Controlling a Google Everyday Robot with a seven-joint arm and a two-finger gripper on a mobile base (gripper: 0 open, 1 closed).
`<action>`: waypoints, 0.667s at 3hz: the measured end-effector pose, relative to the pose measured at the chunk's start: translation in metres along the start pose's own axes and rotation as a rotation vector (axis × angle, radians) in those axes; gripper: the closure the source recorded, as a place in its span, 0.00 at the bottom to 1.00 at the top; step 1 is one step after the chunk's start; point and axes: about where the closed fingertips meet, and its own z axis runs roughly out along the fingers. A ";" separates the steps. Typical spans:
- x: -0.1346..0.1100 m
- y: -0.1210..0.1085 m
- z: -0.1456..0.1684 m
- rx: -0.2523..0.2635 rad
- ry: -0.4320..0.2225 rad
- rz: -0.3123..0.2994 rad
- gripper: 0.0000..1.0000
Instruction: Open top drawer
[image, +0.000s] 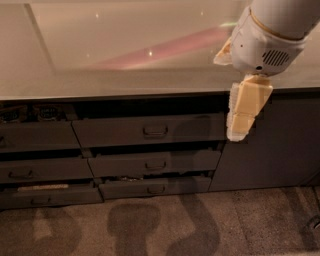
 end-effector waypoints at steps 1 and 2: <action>-0.016 0.007 0.006 -0.091 -0.013 -0.212 0.00; -0.030 0.001 0.008 -0.091 -0.035 -0.345 0.00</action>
Offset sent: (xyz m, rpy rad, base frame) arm -0.0235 0.0236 -0.0134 -0.1005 0.1710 0.5225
